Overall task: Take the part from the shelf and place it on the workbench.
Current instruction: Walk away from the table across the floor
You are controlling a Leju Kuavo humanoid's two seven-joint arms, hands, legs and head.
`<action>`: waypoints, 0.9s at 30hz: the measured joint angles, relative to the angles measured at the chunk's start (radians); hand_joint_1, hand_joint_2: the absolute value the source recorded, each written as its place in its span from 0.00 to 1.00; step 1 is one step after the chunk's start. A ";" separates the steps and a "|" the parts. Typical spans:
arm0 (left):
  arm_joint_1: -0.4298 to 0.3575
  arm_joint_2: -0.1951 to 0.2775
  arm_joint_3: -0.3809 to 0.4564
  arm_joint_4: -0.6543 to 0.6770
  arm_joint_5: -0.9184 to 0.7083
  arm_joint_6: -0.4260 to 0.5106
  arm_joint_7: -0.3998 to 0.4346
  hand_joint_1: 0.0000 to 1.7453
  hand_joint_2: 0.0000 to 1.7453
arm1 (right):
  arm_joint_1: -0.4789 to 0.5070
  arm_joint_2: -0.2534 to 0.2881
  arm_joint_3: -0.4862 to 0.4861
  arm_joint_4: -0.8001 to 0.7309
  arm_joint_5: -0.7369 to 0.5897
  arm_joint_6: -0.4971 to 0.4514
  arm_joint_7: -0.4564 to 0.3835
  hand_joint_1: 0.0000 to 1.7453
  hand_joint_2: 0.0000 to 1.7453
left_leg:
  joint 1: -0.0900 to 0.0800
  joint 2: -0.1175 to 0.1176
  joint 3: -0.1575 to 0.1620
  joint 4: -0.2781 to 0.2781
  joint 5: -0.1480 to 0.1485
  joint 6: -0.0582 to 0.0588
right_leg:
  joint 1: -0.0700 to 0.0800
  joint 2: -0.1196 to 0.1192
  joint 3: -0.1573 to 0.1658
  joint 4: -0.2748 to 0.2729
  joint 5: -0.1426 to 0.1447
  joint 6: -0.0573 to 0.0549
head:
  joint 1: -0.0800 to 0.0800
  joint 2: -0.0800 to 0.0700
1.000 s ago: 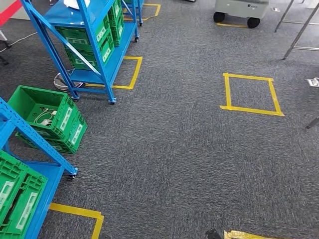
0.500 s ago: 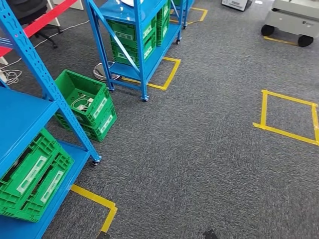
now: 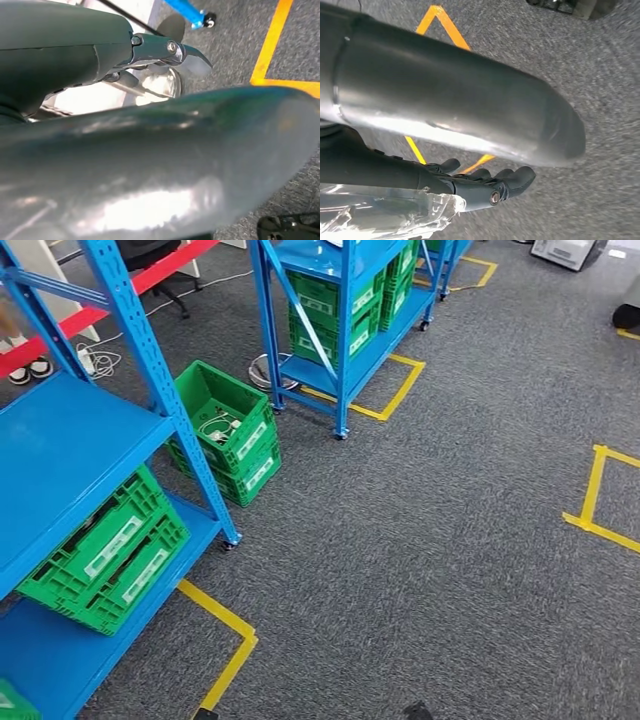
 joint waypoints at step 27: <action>0.001 0.000 0.001 -0.001 -0.004 -0.023 -0.002 0.00 0.00 | 0.005 0.003 0.004 0.000 0.009 0.012 0.002 0.00 0.00 | 0.003 -0.076 -0.118 0.215 -0.085 0.000 | -0.004 0.038 -0.007 0.006 0.003 -0.012 | 0.006 0.000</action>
